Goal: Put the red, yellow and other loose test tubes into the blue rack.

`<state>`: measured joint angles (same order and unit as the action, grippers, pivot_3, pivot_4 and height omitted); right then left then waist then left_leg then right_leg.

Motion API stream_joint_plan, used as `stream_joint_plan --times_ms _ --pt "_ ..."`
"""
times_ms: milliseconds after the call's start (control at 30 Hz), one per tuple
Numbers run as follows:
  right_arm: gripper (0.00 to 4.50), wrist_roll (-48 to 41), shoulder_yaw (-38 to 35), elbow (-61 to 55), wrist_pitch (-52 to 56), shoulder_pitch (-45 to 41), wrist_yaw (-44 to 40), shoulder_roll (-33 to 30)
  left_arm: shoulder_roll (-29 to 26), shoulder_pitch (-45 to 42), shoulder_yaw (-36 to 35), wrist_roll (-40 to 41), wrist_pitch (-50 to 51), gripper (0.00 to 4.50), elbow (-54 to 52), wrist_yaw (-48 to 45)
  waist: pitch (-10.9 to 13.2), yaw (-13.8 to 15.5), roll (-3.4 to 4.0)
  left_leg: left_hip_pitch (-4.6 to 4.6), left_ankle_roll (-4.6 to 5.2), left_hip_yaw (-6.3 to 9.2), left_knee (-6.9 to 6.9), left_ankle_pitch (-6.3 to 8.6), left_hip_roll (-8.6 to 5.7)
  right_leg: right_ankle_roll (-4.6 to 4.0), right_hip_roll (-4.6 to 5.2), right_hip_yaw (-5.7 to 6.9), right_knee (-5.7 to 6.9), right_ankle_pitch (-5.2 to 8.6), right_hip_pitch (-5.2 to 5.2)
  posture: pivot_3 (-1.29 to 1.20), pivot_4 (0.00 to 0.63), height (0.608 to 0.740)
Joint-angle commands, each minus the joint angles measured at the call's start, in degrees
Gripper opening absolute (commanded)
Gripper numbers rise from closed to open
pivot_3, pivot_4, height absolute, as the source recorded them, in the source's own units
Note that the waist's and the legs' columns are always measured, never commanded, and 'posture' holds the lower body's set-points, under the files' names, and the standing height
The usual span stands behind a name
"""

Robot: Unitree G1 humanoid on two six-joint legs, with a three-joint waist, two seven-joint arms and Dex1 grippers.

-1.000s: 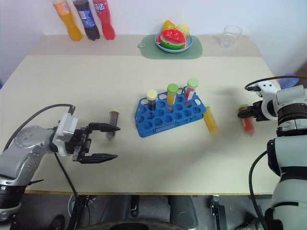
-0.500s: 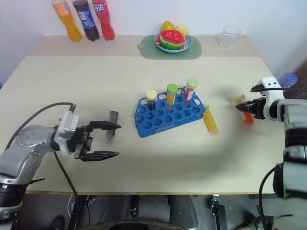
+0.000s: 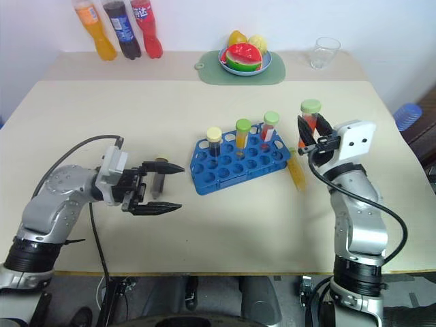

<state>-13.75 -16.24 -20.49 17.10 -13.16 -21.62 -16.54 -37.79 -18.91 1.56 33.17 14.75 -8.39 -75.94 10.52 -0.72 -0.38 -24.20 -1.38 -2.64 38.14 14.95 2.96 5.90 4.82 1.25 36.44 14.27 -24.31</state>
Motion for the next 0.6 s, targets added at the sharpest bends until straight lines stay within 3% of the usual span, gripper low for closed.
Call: stream_joint_plan --times_ms 33,600 --pt "0.76 0.07 1.6 -2.56 -2.7 -0.48 1.5 0.53 0.85 -1.69 0.03 0.28 -0.09 4.27 -0.72 0.32 0.0 0.04 0.0 0.0 0.0 -0.01 0.0 0.0 0.0 0.0 0.01 -0.01 0.0 0.0 0.0 0.0 0.15 0.74" --pt "0.76 1.37 7.76 8.44 -12.96 1.56 1.95 3.44 3.89 2.14 -0.68 -1.04 -0.24 4.27 -3.68 7.58 0.0 0.03 0.0 0.01 0.0 -0.01 0.01 0.0 0.0 0.0 0.01 -0.04 0.0 0.0 0.0 0.0 0.15 0.74"
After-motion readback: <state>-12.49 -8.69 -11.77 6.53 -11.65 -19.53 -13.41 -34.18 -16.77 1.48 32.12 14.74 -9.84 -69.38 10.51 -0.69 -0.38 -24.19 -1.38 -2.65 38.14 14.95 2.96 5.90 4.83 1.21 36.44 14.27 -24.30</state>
